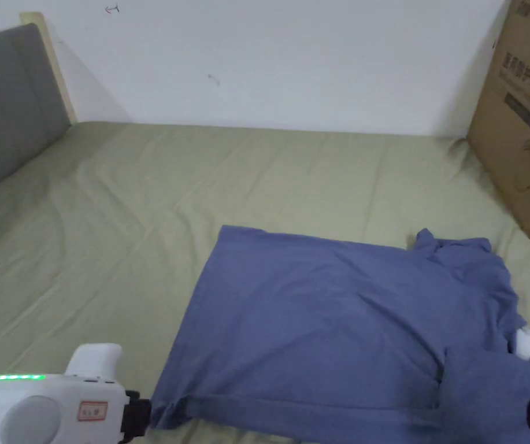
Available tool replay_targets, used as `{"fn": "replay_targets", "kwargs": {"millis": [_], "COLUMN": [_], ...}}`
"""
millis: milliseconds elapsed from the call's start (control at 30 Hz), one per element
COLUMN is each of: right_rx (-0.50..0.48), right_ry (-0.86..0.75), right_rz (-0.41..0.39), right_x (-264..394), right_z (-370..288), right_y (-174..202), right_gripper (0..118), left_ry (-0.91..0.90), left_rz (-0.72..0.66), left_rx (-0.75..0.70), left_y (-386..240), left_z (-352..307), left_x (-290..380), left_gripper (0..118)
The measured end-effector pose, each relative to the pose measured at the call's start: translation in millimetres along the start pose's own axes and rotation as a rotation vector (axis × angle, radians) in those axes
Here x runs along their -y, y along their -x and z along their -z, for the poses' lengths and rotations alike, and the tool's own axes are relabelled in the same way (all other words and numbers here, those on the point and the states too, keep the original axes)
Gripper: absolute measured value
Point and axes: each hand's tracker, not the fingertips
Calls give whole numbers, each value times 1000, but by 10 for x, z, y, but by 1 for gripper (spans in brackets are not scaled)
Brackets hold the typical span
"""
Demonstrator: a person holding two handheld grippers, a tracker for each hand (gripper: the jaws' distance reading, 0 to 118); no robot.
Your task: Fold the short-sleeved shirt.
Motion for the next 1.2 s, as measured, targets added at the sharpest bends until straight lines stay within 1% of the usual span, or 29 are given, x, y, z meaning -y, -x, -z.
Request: {"fn": "replay_targets", "kwargs": {"millis": [33,100,133,167,200,333,367,467,500,533,567,600,633,700,767,833,900,933,967,1000,1033,1067,1100,1133,1167,1200], "right_rx": [5,1,-1,-4,-11,-18,-17,-12,-10,-5,-2,1,7,21,50,88,151,155,144,151,160,183,207,225,225,233], "right_ry": [11,27,37,46,57,69,76,86,89,90,90,90,89,72,23,33,49,64,96,139,198,248,287,266,283,333], "right_rz": [-22,-26,-23,-18,-8,21,28,41,43,43,43,44,47,46,55,104,144,172,204,230,240,245,245,235,245,252], "right_x": [5,50,52,50,75,76,67,71,71,69,69,74,74,76,104,107,155,173,205,241,272,317,385,448,493,530], "right_z": [17,68,90,107,145,238,264,338,361,378,390,401,405,391,365,374,388,401,438,481,541,599,654,651,695,746], "right_y": [27,25,29,27,-6,-69,-79,-118,-130,-139,-149,-163,-185,-245,-408,-643,-842,-940,-1064,-1189,-1272,-1334,-1395,-1427,-1463,-1501], "right_gripper": [0,0,0,0,0,0,0,0,0,0,0,0,0,0,0,0,0,0,10,38,94,115,117,111,109,109], "left_ry": [-12,-9,-2,-8,-38,3,5,12,10,4,0,-17,-22,-38,-55,-69,-82,-97,-101,-109,-115,-122,-132,-134,-135,-134], "left_rz": [0,19,34,43,57,122,145,236,251,253,256,236,233,216,172,119,97,104,98,89,82,68,58,48,40,31], "left_rx": [5,-15,-32,-45,-50,-83,-99,-104,-99,-107,-101,-29,-46,-40,-28,-18,-21,-43,-41,-40,-39,-35,-33,-27,-25,-19], "left_y": [25,50,56,59,49,-68,-37,-97,-97,-111,-118,-133,-154,-192,-153,-128,-132,-139,-152,-175,-195,-213,-224,-232,-289,-309], "left_z": [73,232,322,377,411,568,682,805,840,867,882,870,856,850,818,780,741,711,690,660,637,621,600,586,544,532], "left_x": [3,28,26,25,20,66,-41,-50,-47,-38,-24,2,26,60,73,79,77,66,60,53,45,40,28,14,25,23], "left_gripper": [38,107,116,113,114,114,113,105,101,65,34,21,10,8,8,8,8,8,8,8,8,8,8,8,8,8]}}
